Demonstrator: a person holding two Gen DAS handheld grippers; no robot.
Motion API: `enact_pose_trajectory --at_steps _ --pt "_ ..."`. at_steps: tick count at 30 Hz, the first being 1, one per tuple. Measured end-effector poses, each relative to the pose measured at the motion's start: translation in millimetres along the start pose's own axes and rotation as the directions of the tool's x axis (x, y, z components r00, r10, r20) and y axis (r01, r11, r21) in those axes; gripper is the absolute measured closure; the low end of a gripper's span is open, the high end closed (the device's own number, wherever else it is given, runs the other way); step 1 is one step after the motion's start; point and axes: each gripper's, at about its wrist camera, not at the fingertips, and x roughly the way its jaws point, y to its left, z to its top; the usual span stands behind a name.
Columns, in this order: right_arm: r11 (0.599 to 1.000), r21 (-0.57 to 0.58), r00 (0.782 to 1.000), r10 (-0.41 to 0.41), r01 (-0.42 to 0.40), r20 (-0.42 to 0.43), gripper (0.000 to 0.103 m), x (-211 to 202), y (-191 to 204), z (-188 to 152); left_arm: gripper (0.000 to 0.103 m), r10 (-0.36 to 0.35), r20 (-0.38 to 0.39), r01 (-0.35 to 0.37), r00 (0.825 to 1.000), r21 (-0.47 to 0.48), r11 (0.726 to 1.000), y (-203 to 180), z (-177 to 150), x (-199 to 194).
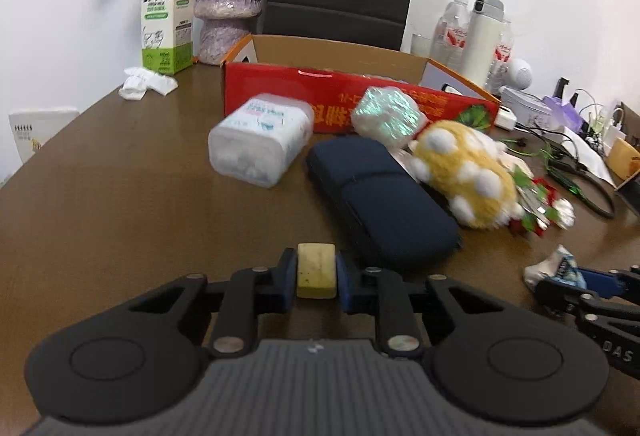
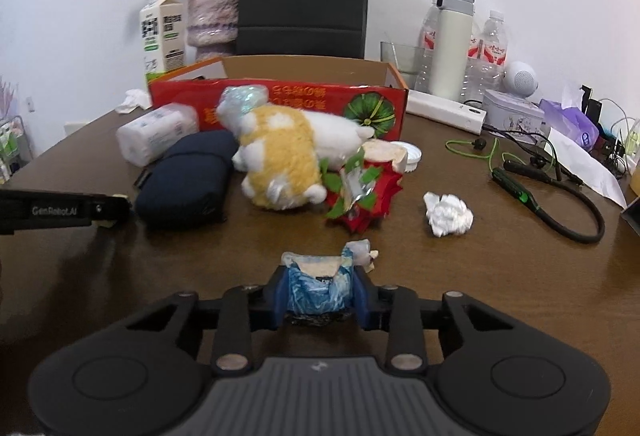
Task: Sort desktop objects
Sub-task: 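Grasp the yellow block with the left tool while the right tool grasps the blue packet, then carry block and packet into the cardboard box and open both tools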
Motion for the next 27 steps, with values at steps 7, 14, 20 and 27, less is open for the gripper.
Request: enact_pose_trajectory --at_steps 7,14,20,27 --pt "0.999 0.003 0.999 0.04 -0.04 0.017 0.086 -39 10 -17 0.082 -0.041 -0.016 0.041 0.999 -0.004 0.999 -12 -28 -43" --pt "0.997 -0.064 0.99 0.056 -0.048 0.132 0.086 -90 34 -30 0.082 -0.091 0.043 0.09 0.995 0.017 0.996 -28 -46 -92" --pt "0.997 -0.064 0.986 0.049 -0.04 0.158 0.085 -112 41 -37 0.082 -0.108 0.107 0.106 0.988 0.025 0.994 -30 -47 -120" --pt "0.999 -0.039 0.978 0.041 -0.034 0.202 0.085 -114 23 -12 0.082 -0.1 0.152 0.1 0.983 0.009 0.995 -23 -15 -120"
